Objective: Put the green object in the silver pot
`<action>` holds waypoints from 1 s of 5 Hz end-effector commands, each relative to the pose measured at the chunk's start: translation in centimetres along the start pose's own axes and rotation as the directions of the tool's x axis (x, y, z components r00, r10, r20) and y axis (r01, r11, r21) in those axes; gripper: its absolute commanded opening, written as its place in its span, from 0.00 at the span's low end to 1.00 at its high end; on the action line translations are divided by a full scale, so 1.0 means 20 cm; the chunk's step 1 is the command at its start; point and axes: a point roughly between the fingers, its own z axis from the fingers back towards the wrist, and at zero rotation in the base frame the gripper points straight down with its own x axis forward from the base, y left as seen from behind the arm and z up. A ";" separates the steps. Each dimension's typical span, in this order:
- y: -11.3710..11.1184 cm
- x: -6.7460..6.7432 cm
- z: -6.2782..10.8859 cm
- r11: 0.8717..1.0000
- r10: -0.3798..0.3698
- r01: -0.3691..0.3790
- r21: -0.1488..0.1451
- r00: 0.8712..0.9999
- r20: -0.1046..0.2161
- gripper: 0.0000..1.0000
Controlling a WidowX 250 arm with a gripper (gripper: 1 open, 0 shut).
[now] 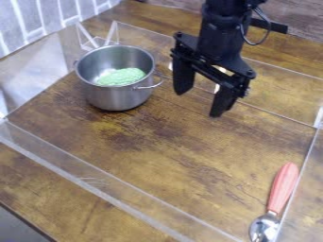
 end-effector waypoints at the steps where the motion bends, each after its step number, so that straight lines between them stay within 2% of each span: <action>1: 0.04 0.02 0.21 1.000 0.025 -0.023 -0.018 0.996 0.088 1.00; 3: -0.09 -0.02 0.24 0.998 0.053 -0.050 -0.049 0.996 0.067 1.00; 5: -0.19 0.01 0.11 0.997 0.040 -0.038 -0.064 0.999 0.028 1.00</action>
